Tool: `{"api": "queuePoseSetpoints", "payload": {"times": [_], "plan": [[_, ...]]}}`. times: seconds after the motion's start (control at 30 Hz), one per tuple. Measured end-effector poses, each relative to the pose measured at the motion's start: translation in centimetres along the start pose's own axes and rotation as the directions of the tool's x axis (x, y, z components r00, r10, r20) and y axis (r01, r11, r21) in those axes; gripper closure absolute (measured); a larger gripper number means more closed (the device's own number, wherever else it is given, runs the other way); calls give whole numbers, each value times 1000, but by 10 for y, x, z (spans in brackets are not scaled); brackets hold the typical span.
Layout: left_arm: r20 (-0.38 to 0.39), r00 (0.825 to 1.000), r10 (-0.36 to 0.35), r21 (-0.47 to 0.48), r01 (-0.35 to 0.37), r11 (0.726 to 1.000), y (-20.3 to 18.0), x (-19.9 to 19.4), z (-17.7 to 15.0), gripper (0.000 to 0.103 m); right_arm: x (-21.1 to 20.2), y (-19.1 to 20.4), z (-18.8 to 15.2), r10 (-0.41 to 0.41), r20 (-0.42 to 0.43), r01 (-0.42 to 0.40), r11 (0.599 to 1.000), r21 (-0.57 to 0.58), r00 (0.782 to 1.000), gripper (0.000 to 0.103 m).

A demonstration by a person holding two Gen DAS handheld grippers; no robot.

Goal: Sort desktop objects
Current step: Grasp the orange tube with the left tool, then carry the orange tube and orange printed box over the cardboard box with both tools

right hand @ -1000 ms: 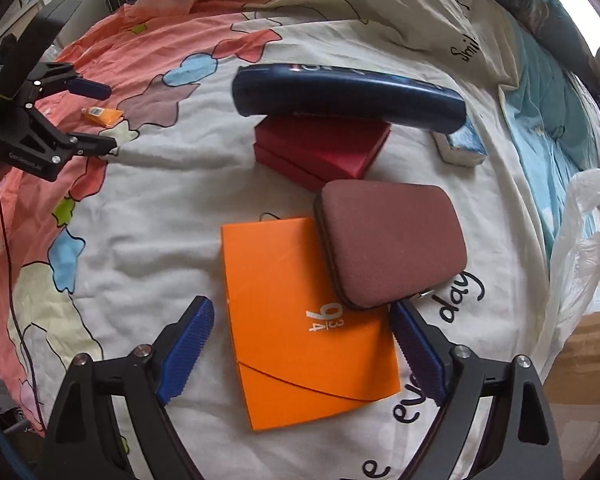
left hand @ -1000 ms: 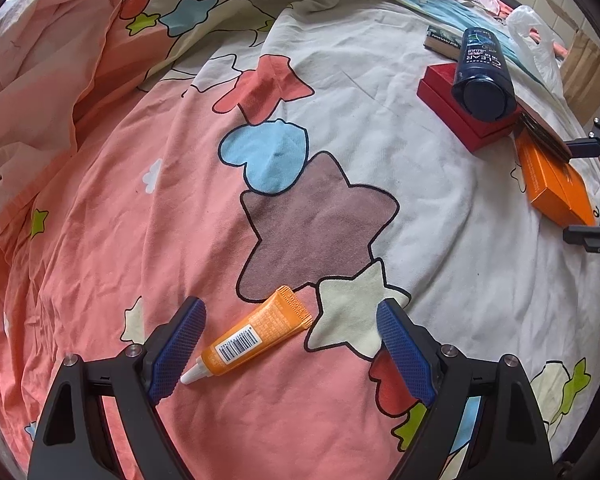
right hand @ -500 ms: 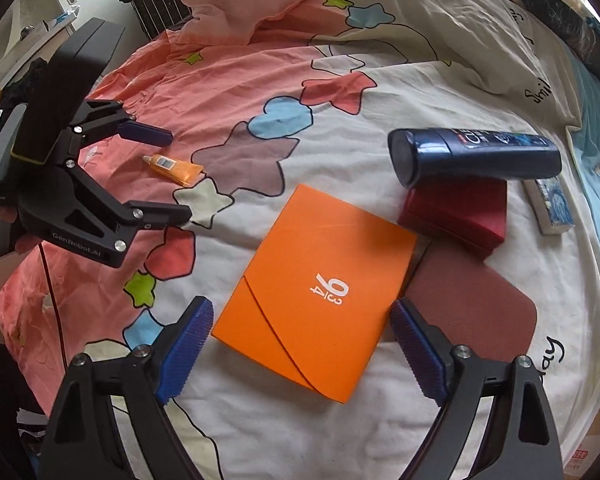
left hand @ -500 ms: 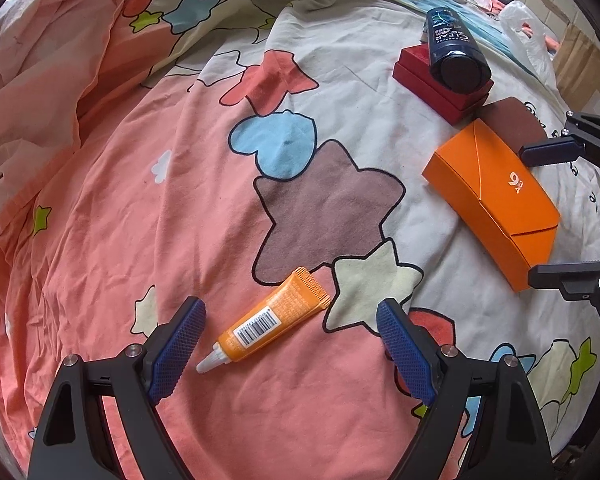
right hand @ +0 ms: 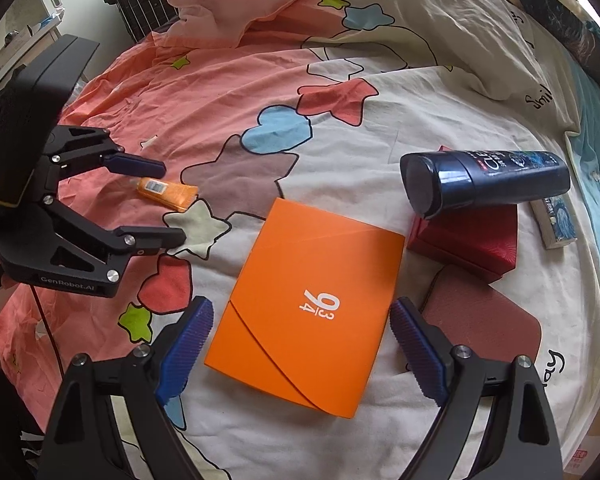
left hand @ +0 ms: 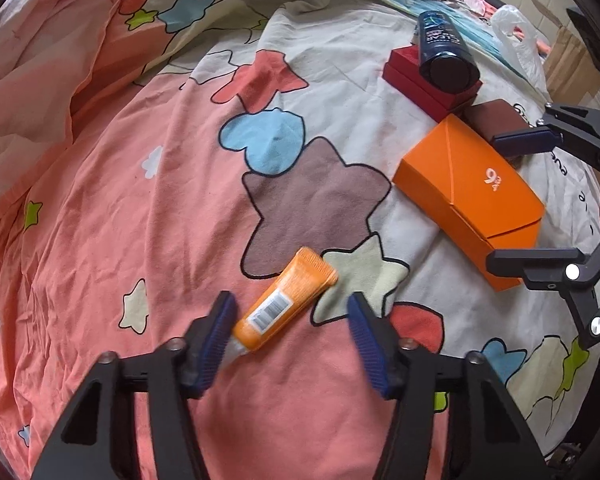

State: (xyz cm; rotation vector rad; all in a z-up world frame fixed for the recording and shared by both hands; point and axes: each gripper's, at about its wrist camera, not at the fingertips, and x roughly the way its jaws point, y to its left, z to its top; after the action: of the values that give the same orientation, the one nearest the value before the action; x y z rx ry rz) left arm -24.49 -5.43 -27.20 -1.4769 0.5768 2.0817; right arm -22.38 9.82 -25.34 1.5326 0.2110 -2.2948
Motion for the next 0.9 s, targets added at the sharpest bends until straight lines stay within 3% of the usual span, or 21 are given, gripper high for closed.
{"api": "queuePoseSetpoints", "payload": {"times": [0.23,0.8,0.9], "plan": [[-12,1000,12,42,-11,999,-11,-8,-10,86,1,-2,0,6,5,-6,1000,10,1000,13],[-27,999,32,30,-31,999,-16,-2,6,86,10,-7,6,3,20,-5,997,78,1000,13],[-32,999,34,15,-34,999,-15,-2,7,86,14,-9,9,-20,8,19,993,114,1000,19]]}}
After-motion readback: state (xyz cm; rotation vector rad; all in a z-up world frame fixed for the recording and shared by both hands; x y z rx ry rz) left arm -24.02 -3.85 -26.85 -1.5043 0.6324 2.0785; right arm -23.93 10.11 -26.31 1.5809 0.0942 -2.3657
